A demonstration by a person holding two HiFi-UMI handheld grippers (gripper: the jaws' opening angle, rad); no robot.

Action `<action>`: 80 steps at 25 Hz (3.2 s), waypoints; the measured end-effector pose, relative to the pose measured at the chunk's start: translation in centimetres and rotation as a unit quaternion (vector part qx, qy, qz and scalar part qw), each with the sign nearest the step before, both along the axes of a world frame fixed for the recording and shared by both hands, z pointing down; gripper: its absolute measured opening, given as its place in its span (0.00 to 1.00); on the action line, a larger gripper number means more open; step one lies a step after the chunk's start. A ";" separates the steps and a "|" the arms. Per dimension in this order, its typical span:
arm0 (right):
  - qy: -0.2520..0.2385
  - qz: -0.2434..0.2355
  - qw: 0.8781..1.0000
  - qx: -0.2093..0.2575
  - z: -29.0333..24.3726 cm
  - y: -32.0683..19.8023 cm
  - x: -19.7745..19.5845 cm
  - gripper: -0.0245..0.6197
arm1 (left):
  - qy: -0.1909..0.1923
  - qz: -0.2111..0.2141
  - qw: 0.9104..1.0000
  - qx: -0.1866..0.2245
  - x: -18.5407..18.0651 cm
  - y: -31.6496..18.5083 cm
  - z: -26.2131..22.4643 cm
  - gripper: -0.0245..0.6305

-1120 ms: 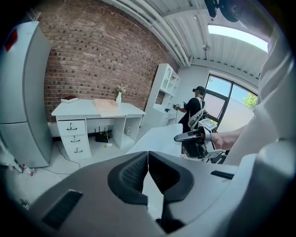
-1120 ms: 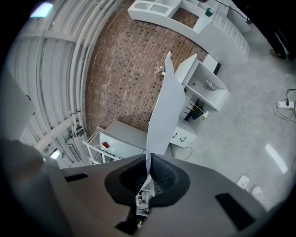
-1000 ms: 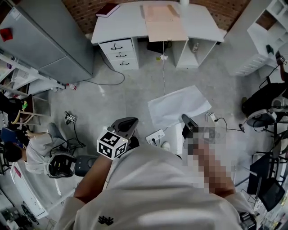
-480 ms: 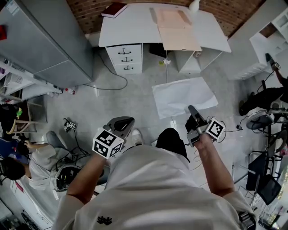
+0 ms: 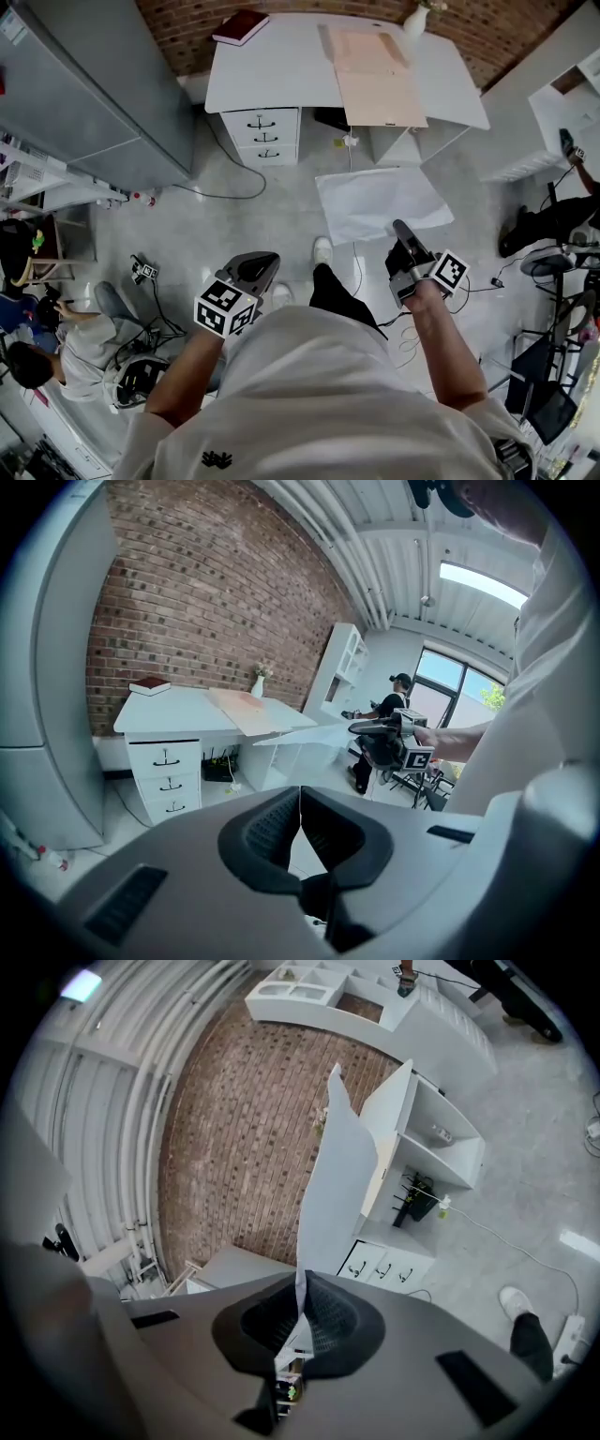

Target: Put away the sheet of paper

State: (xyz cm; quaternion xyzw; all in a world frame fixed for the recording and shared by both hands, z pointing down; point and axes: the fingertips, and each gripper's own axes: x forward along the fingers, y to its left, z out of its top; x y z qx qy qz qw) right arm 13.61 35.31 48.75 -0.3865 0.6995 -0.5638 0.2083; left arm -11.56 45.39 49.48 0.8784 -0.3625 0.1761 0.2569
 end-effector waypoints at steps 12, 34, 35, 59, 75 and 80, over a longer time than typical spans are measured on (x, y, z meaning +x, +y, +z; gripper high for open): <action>-0.035 -0.029 0.999 0.015 0.3 -18.1 6.6 0.08 | -0.037 -0.017 0.999 0.012 8.9 -19.0 -2.4 0.07; -0.033 0.023 0.999 0.009 2.5 -35.2 6.9 0.08 | -0.018 0.031 0.999 0.017 9.0 -36.9 -1.7 0.07; -0.028 0.028 0.999 0.005 2.5 -36.1 6.5 0.08 | -0.015 0.037 0.999 0.019 8.4 -38.3 -2.0 0.07; 0.014 0.073 0.996 -0.056 7.9 -51.2 2.9 0.08 | -0.009 0.104 0.995 0.005 -1.7 -56.3 -1.2 0.07; 0.010 0.023 0.994 -0.103 13.9 -59.1 6.7 0.08 | -0.034 0.044 0.998 0.013 2.6 -62.2 -2.1 0.07; 0.000 0.019 0.994 -0.111 14.7 -61.4 7.3 0.08 | -0.038 0.025 0.999 0.007 3.3 -63.3 -2.0 0.07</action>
